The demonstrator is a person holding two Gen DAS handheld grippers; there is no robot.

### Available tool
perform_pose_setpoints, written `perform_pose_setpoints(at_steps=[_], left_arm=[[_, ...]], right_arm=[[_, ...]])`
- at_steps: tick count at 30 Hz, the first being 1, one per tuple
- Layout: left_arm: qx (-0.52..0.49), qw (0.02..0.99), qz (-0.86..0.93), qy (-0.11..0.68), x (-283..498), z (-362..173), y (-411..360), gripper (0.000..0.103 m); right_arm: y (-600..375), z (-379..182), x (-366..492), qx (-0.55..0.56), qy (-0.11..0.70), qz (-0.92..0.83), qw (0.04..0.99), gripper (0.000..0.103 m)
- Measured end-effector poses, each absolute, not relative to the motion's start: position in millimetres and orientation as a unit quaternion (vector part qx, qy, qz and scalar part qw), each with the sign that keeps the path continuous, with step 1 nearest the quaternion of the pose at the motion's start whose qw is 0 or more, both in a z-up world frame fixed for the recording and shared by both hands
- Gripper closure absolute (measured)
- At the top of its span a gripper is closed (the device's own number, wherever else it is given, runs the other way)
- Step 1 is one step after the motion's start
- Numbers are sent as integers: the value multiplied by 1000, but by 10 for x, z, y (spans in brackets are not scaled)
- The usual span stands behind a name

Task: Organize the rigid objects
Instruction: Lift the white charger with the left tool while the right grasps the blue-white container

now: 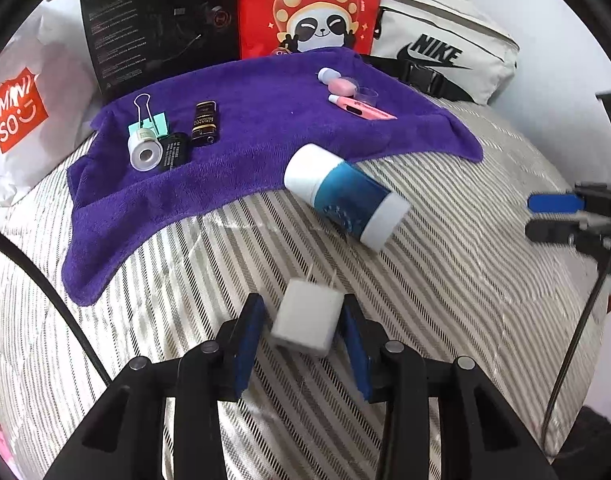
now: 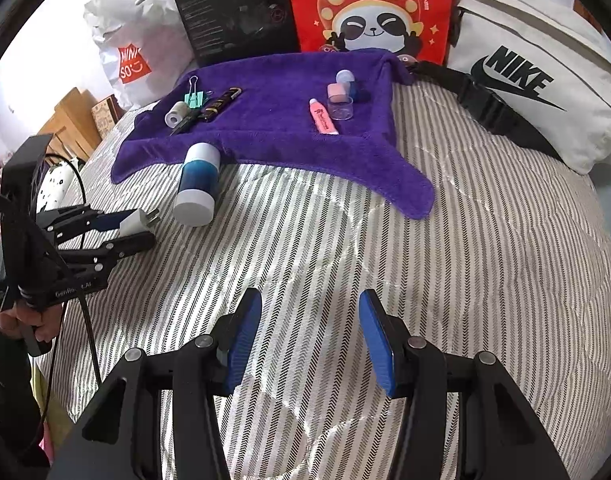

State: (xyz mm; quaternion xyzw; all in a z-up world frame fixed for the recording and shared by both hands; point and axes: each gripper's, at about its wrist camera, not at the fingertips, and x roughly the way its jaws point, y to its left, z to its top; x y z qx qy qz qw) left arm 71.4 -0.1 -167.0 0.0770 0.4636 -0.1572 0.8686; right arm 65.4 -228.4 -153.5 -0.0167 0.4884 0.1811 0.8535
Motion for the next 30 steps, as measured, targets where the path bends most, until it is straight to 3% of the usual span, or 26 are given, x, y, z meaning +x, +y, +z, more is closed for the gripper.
perform_pose_setpoints(at_steps=[6,19,30], left_arm=[[93,874,-134,458,712,-1665,25,74],[6,888,-20,459,510,-1671,992,74],[-18,890,14,455,701,-1678,980,74]], right_arm=[[-2209,-1535,672,-11,485,193,853,53],[-1707,-1391,877,-32,448,227,864,53],[-1330,-1430,1003,-60,450,231,860,53]])
